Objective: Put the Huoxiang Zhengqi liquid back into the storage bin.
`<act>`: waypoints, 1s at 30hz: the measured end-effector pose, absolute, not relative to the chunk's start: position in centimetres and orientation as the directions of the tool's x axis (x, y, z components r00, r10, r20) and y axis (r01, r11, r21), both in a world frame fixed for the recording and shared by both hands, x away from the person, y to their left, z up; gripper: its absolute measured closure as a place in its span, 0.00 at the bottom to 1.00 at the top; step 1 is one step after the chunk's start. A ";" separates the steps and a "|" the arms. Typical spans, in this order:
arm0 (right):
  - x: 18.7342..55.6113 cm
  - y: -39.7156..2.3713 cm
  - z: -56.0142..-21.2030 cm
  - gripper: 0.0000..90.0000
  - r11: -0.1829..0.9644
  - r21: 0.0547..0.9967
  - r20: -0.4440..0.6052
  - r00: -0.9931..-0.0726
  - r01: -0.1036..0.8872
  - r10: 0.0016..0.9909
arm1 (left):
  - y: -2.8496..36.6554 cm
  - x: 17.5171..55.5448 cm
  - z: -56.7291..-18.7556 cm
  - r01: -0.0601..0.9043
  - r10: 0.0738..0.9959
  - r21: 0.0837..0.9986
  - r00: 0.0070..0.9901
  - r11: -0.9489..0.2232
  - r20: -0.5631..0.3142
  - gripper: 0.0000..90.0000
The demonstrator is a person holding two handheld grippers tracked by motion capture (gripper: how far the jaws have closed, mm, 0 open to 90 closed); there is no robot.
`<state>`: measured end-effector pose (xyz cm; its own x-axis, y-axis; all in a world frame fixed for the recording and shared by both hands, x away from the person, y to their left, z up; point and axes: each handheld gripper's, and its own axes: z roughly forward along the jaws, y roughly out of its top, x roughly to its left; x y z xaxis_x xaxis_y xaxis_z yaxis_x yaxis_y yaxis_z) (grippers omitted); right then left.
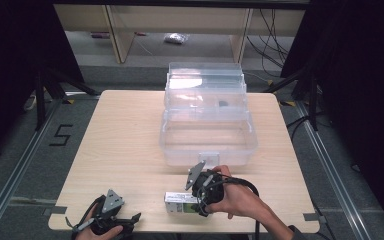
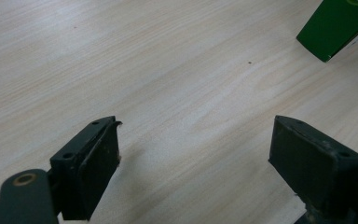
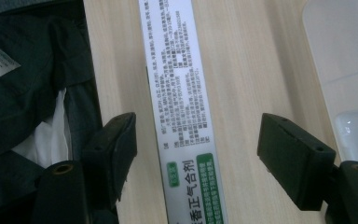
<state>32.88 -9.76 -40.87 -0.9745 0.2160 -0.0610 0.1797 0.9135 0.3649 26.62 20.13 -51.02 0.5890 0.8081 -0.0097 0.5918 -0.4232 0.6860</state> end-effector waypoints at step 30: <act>33.7 -8.0 -43.5 0.55 0.973 0.187 -0.062 -0.987 0.133 0.146 | 20.1 26.6 -51.2 0.595 0.815 0.689 0.580 -0.413 -0.011 0.17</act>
<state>33.67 -7.99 -43.54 -0.9873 0.1464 -0.0616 0.1327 0.9733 0.1873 26.62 20.06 -51.17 0.5796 0.8148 -0.0115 0.5948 -0.4133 0.6895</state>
